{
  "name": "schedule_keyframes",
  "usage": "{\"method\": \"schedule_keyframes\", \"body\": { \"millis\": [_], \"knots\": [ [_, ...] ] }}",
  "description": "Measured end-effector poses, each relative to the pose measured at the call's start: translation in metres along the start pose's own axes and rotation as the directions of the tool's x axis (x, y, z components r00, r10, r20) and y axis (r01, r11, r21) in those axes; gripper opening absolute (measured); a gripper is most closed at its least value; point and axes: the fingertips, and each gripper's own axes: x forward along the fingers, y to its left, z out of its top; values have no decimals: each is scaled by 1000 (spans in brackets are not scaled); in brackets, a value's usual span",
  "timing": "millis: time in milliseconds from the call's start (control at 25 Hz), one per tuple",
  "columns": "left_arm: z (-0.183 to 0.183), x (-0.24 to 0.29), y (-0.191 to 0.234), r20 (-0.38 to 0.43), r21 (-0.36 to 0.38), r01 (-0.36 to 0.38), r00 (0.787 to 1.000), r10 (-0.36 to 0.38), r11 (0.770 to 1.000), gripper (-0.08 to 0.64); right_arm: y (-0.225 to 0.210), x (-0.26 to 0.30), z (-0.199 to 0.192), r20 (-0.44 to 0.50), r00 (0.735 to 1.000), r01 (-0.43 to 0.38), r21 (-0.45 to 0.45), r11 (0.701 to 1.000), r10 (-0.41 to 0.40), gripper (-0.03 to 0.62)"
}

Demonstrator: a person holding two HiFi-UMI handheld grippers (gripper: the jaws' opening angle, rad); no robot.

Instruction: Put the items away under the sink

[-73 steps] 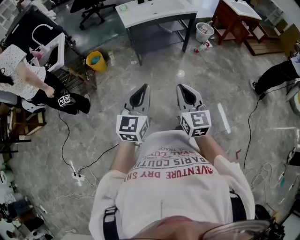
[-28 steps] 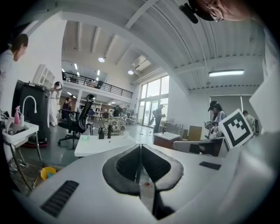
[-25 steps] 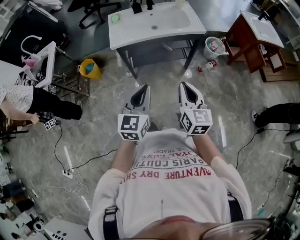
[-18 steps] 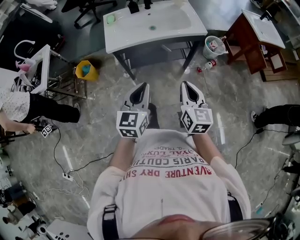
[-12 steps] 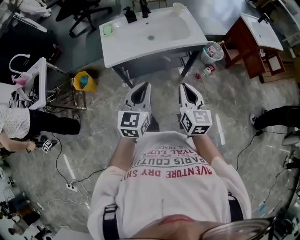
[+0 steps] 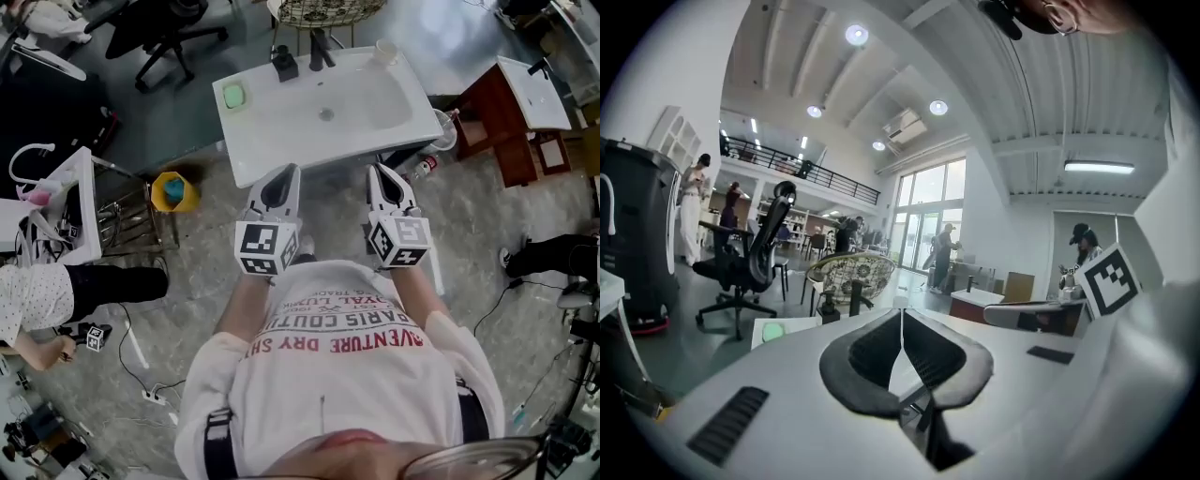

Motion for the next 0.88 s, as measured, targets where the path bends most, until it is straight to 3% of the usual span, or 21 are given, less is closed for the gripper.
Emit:
{"method": "schedule_keyframes", "body": {
  "millis": [200, 400, 680, 880],
  "knots": [
    [9, 23, 57, -9, -11, -24, 1000, 24, 1000, 28, 12, 59, 16, 2, 1000, 5, 1, 1000, -5, 26],
    [3, 42, 88, -27, -46, -55, 998, 54, 997, 28, 17, 101, 14, -24, 999, -21, -4, 1000, 21, 26],
    [2, 80, 132, -41, -74, -162, 986, 159, 984, 28, 18, 180, 22, -34, 991, -129, -23, 991, 128, 26],
    [4, 117, 166, -67, -82, -251, 967, 246, 964, 28, 11, 246, 22, -70, 978, -198, -52, 979, 195, 26]
  ]
}}
